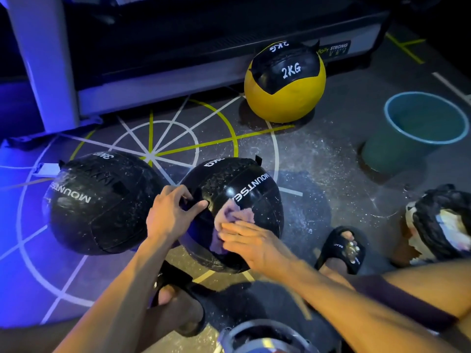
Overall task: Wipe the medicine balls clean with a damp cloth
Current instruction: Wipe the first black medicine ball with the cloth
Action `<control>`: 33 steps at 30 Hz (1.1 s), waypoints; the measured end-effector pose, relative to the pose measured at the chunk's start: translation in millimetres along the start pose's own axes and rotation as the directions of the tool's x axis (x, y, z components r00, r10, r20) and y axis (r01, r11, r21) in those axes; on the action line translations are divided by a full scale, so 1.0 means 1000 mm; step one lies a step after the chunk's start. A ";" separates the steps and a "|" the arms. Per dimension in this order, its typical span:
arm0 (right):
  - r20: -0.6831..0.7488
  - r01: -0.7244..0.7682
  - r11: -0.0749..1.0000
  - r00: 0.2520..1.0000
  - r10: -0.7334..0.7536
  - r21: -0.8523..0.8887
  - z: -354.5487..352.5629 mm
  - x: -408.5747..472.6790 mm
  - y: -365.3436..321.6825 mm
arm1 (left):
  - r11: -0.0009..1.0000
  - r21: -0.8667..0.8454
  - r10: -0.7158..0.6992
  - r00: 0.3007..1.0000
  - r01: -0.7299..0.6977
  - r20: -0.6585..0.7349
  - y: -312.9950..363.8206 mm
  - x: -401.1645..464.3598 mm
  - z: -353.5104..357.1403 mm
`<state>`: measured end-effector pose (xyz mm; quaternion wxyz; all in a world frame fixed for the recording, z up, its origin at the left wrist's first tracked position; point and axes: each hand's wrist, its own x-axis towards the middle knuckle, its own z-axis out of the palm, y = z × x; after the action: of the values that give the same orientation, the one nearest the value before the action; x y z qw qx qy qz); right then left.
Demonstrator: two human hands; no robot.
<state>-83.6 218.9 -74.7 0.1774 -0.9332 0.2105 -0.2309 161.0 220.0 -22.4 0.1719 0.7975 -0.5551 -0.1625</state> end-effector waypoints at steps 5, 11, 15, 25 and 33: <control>-0.057 -0.145 0.987 0.987 0.149 0.069 -0.055 0.007 0.012 | 0.995 -0.086 -0.050 0.998 0.053 0.036 0.010 0.002 0.001; -0.225 -0.195 0.979 0.953 0.202 0.055 0.000 0.027 -0.009 | 0.998 -0.001 -0.063 0.998 0.063 0.021 0.040 0.011 -0.003; -0.051 -0.063 0.996 0.997 0.066 0.056 0.015 -0.033 -0.001 | 0.996 0.051 -0.076 0.996 0.073 0.048 0.038 0.018 -0.005; -0.391 -0.499 0.753 0.649 0.653 0.429 -0.069 0.012 -0.008 | 0.991 0.099 -0.097 0.990 0.087 0.104 0.065 0.046 -0.006; -0.093 -0.385 0.923 0.920 0.382 -0.019 0.009 0.004 -0.002 | 0.970 0.236 -0.100 0.985 0.064 0.143 0.091 0.067 -0.007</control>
<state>-75.5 220.9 -79.7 0.1925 -0.8661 0.4007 -0.2286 110.9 127.8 20.2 0.0279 0.8195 -0.5482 -0.1648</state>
